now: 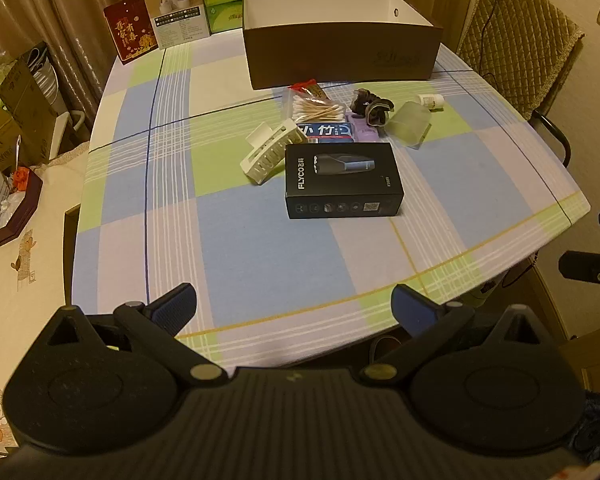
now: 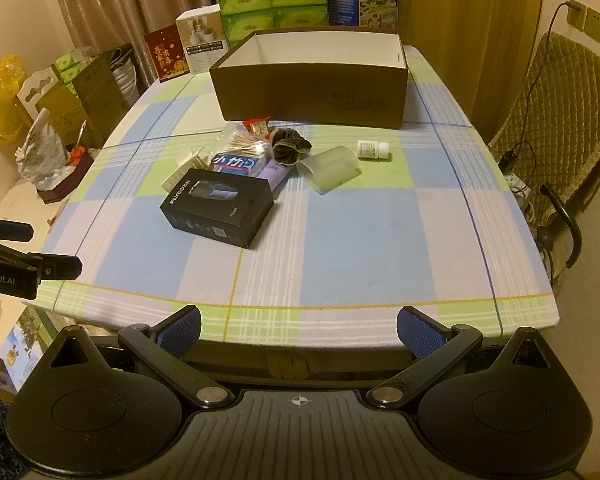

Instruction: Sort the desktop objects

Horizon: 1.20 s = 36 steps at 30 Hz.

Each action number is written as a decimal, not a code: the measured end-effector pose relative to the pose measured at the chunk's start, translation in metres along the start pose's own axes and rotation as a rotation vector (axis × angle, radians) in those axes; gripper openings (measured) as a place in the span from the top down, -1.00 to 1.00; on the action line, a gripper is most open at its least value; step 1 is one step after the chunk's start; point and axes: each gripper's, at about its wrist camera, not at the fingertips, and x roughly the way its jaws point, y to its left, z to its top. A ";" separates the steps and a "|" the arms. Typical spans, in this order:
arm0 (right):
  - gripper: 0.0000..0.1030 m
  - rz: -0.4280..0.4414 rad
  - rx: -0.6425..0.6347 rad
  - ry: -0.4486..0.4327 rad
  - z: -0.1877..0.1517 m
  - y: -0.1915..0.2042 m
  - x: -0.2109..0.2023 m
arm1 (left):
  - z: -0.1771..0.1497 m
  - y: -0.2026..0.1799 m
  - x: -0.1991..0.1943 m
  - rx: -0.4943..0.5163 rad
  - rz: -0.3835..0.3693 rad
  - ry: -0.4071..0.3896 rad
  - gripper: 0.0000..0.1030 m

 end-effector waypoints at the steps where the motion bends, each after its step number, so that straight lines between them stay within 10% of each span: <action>1: -0.97 0.000 -0.001 -0.001 0.000 0.000 0.000 | 0.000 0.000 0.000 0.000 0.000 0.000 -0.98; 36: -0.97 0.019 -0.028 0.005 0.010 0.007 0.008 | 0.007 0.005 0.008 -0.002 0.000 0.000 -0.99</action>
